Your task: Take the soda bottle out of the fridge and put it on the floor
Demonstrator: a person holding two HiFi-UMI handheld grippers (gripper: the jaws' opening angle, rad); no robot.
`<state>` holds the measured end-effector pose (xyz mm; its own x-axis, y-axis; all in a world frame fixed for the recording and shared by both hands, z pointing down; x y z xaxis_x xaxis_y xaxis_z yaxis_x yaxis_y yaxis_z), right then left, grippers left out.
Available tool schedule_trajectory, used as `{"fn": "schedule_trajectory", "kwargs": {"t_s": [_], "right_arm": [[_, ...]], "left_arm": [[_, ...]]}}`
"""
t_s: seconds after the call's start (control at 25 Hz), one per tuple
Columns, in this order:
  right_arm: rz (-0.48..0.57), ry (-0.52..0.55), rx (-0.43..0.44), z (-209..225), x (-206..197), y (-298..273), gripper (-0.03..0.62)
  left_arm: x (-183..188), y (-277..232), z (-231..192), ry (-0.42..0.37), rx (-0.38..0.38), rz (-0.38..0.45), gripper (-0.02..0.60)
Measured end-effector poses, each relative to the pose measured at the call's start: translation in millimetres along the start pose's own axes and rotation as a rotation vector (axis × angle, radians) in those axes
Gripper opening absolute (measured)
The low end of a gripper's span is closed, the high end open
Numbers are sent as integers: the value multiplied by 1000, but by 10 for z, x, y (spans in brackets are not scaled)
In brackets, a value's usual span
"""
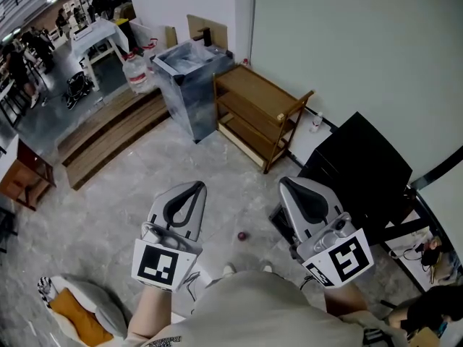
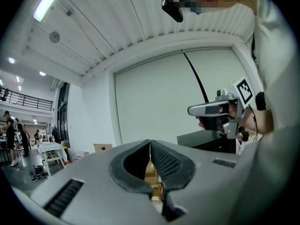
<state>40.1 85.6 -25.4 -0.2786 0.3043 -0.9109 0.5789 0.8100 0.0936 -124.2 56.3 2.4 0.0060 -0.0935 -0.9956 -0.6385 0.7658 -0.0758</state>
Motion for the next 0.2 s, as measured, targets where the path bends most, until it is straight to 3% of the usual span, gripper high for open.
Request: {"fn": "schedule_trajectory", "kwargs": {"t_s": [0.2], "right_arm": [[-6, 11, 8, 2, -6, -63, -3]], "left_arm": [[0, -48, -49, -2, -8, -1, 8]]}}
Point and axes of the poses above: the fingertips, and each gripper's own axes: y backward along the fingers, z to its right, x out of its top, the point moved 3 cm from there along y, backward along the fingers, and after that the axes turned 15 degrees about y, right-handed, at the moved point
